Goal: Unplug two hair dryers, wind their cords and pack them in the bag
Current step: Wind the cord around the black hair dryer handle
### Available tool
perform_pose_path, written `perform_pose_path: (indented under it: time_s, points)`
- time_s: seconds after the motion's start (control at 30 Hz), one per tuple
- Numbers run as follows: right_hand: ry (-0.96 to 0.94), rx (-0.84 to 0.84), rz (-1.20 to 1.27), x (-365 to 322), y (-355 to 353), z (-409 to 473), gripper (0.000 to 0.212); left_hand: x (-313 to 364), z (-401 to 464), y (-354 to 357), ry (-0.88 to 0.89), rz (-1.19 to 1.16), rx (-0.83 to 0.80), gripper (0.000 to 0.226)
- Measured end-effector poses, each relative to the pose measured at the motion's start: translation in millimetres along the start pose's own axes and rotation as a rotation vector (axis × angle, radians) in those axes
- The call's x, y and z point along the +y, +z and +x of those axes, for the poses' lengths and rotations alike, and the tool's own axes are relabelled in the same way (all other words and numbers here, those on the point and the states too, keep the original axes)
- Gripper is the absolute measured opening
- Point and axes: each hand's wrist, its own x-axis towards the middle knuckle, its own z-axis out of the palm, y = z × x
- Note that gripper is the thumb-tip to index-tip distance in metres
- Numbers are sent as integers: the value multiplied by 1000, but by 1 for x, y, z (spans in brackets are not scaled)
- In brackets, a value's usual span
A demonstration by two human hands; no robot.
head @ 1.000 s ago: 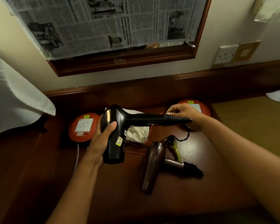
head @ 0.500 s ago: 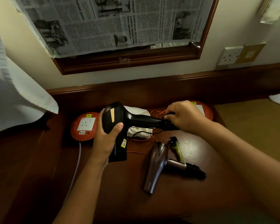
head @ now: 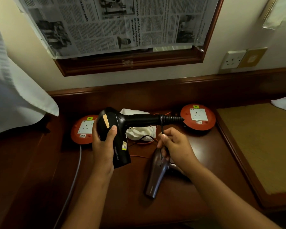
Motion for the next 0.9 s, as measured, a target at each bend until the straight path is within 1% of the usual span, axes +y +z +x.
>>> perform_pose_path:
  time_s: [0.1,0.23,0.27,0.33,0.43,0.5,0.57,0.63,0.67,0.77,0.83,0.9]
  points:
    - [30,-59,32,8,-2,0,19,-1,-2,1,-24,-14,-6,57]
    - [135,-172,123,15,0,4,41,-4,-2,1,-102,-55,-29,58]
    - [162,-194,179,18,0,7,42,-3,-3,1,-113,-59,-37,60]
    - [176,-228,293,21,-3,14,36,-2,-2,0,-129,-67,-49,65]
    - [131,-223,332,20,-11,30,26,0,1,-3,-148,-69,-76,66]
    - [98,-187,271,17,-17,39,22,1,2,-4,-156,-64,-96,64]
    - [85,-153,156,10,-26,45,23,2,3,-5,-156,-58,-105,55]
    - [54,-123,-38,5,-36,51,27,1,3,-7,-157,-49,-118,43]
    - [30,-106,-156,3,-41,54,30,0,3,-8,-161,-45,-132,43]
    - [-30,-92,-450,-3,-53,63,28,1,4,-9,-165,-16,-176,52]
    - [-26,-127,-537,-5,-58,68,31,3,5,-8,-156,8,-206,66]
    - [-35,-128,-562,-9,-65,71,33,5,6,-8,-159,24,-230,76]
